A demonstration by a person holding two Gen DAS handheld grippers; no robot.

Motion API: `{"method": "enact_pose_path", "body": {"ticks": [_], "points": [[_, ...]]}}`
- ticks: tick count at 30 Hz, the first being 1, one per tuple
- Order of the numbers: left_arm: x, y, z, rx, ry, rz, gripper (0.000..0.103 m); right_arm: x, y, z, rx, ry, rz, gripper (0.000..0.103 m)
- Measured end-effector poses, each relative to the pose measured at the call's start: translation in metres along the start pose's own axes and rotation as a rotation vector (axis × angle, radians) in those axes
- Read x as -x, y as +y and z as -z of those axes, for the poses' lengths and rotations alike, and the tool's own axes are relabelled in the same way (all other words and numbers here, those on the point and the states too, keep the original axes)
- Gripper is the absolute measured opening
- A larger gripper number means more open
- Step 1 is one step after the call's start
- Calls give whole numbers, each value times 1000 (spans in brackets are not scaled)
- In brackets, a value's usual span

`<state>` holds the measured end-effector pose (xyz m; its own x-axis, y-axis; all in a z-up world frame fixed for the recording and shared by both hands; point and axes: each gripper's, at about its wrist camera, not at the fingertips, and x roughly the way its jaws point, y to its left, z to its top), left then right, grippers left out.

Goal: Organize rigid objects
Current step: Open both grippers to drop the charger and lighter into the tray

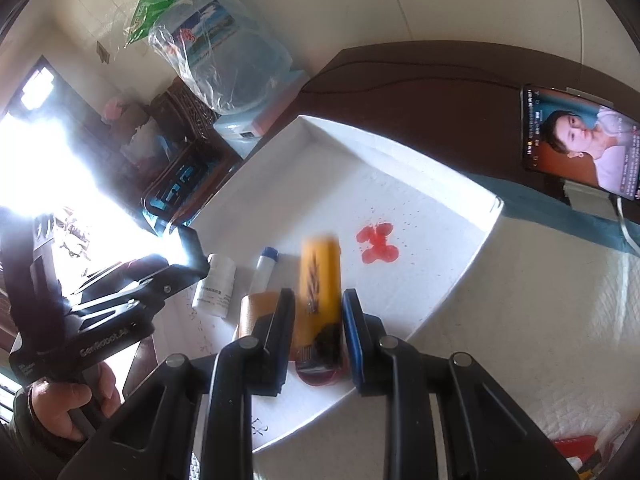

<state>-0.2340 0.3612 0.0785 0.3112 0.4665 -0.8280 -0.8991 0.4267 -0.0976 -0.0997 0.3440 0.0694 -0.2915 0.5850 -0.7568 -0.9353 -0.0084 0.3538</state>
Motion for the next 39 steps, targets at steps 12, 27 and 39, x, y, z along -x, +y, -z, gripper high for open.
{"method": "enact_pose_path", "body": {"ticks": [12,27,39], "points": [[14,11,3,44,-74,-91,103,25,18,9,52,-105,11,103],[67,-12,36,72,-129,5,103,92,24,42,100,-237,61,103],[86,-84,62,-114,-117,234,103,149,-55,95,-218,-343,184,103]]}}
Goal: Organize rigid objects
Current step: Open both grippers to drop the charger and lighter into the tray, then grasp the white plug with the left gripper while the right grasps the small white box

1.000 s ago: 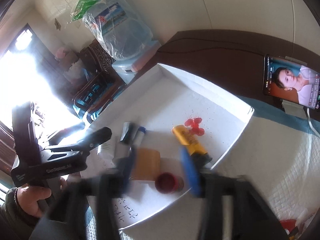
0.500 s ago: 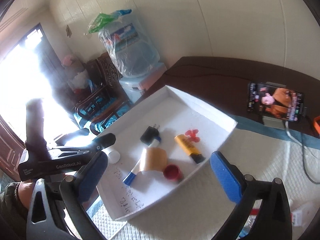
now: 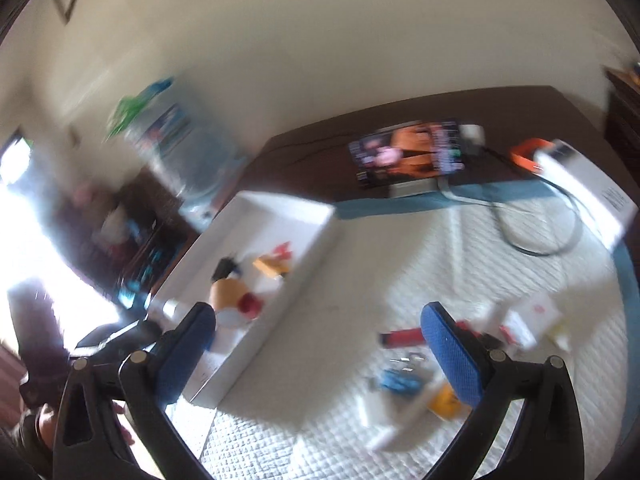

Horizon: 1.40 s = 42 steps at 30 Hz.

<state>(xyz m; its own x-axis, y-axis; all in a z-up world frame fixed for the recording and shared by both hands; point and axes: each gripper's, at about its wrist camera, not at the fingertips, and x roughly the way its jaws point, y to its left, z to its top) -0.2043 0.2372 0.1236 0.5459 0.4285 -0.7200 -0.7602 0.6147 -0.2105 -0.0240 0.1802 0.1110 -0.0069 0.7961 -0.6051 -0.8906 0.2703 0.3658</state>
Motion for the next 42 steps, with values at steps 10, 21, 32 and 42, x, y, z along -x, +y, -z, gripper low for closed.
{"method": "enact_pose_path", "body": {"ticks": [10,21,32,42], "points": [[-35,-50,19,-209,133,127,103,53,-97,28,-249,-94,204,103],[-104,-119,50,-465,274,172,74,86,-159,77,-372,-47,292,103],[-129,-138,57,-509,306,232,36,65,-142,62,-212,18,243,103],[-128,-124,52,-456,306,229,35,0,-119,27,89,90,297,65]]}}
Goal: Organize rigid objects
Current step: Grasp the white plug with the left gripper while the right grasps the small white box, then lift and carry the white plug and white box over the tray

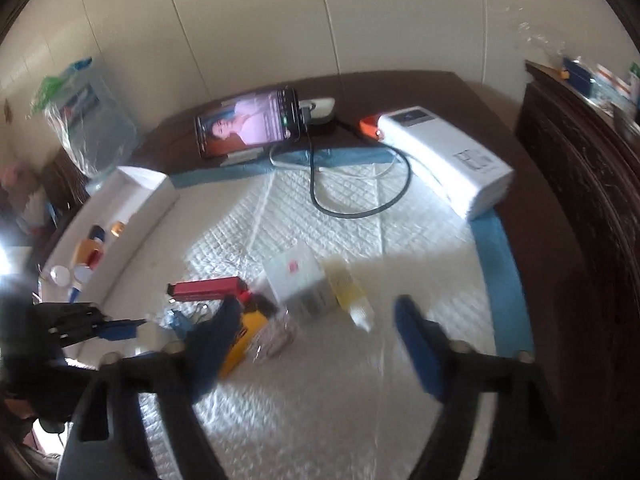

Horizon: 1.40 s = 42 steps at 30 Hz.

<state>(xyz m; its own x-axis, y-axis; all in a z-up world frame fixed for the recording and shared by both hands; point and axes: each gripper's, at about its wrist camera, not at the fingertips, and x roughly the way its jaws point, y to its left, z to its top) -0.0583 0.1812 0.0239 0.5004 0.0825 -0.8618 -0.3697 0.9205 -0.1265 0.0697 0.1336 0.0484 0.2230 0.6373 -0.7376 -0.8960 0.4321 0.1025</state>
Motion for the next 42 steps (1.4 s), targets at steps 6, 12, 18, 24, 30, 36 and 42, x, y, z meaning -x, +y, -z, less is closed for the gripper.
{"method": "enact_pose_path", "body": {"ticks": [6,12,18,24,30,36,42], "points": [[8,7,3,56,-8,9,35,-21,16,-4,80,27,-13,60],[14,12,5,85,-22,3,35,-23,21,-7,115,51,0,33],[54,17,-1,116,-104,-22,36,33,16,-21,44,-77,-61,32],[170,36,-36,181,-344,-81,36,146,15,-71,-35,-374,-157,32],[325,44,-56,209,-660,-181,36,264,33,-117,-19,-663,-258,32],[377,50,-32,257,-758,-258,36,287,64,-124,-3,-733,-369,32],[363,71,-7,337,-704,-256,36,245,90,-129,-40,-619,-462,32]]}}
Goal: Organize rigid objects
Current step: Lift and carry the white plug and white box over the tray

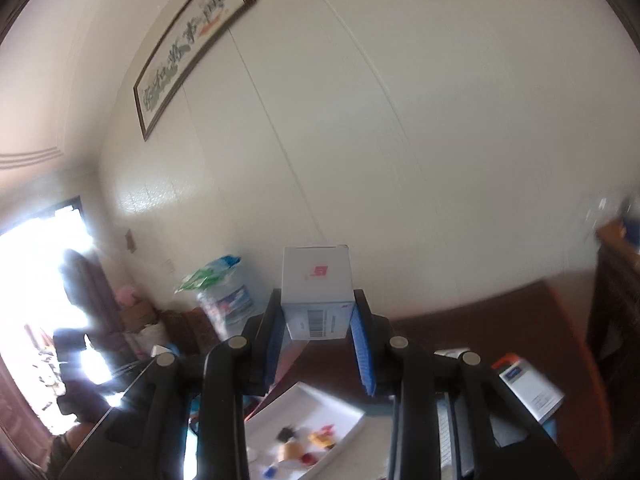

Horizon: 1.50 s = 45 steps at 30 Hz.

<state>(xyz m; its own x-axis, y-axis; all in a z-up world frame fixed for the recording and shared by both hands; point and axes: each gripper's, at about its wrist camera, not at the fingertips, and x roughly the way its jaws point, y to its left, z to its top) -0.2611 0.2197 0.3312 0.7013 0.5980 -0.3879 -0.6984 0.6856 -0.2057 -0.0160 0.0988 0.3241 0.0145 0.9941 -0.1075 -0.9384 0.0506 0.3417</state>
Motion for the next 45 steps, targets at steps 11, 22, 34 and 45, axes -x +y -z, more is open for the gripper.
{"method": "enact_pose_path", "body": {"ticks": [11,22,34,45], "points": [[13,28,9,44,-15,-30,36,-35,26,12,20,71,-44,32],[-2,49,14,78,14,-43,36,-63,31,37,18,191,-84,32],[-64,89,55,156,168,-128,36,-157,43,106,25,443,-111,32],[-144,134,151,274,455,-218,36,-253,15,218,67,731,53,32]]}}
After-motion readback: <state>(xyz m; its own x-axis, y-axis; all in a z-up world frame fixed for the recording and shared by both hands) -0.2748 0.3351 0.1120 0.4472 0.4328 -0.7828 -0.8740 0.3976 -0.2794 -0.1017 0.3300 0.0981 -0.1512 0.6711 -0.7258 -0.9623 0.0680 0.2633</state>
